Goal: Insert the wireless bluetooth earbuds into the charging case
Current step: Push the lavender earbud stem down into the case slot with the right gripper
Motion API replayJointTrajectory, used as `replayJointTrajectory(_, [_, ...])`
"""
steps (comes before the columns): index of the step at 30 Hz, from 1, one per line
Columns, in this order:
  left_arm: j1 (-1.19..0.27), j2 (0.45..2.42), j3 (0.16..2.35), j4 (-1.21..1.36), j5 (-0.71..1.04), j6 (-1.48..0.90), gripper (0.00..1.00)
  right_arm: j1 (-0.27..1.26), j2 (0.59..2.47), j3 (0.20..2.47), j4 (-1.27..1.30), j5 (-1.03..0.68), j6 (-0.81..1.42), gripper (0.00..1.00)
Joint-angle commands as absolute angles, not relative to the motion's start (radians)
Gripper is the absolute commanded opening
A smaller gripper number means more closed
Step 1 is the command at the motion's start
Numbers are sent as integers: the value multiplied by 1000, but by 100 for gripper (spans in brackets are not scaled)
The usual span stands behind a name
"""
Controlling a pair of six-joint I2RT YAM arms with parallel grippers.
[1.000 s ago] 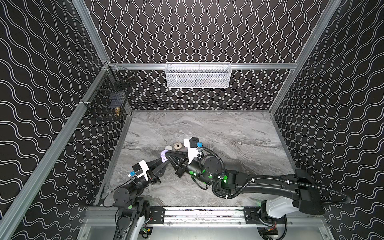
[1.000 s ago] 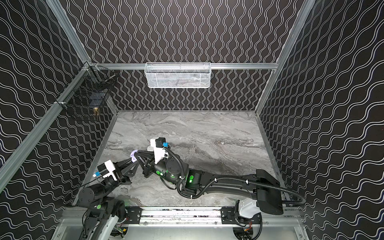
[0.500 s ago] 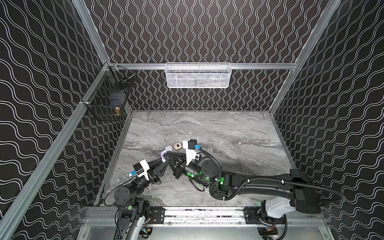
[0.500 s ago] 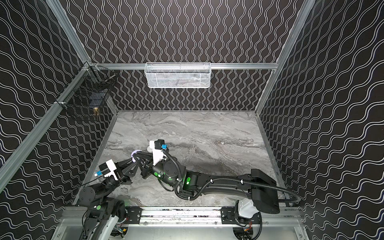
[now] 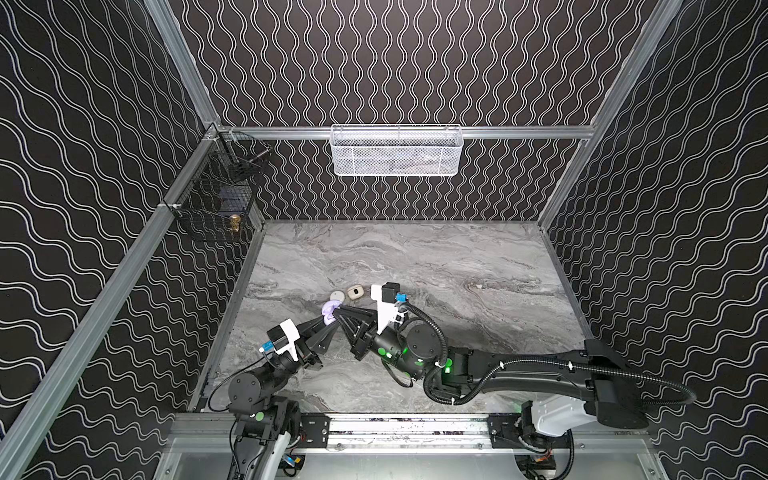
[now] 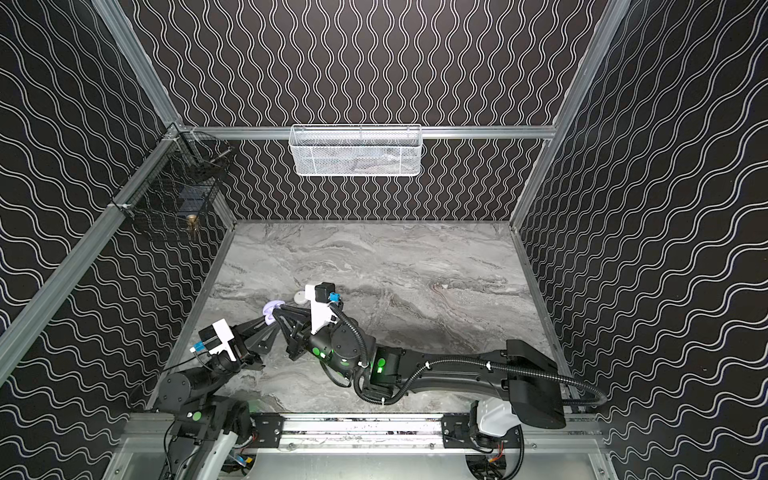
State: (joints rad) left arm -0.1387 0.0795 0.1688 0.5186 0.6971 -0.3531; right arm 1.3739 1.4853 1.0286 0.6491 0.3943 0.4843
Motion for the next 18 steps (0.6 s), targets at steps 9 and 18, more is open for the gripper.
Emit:
replayJointTrajectory(9, [-138,142,114,911,793,-380,0,1372,1460,1041,511,445,450,1])
replayJointTrajectory(18, [-138,248,64,1121,818,-388,0,1371,1403,1059,461,383,452,1])
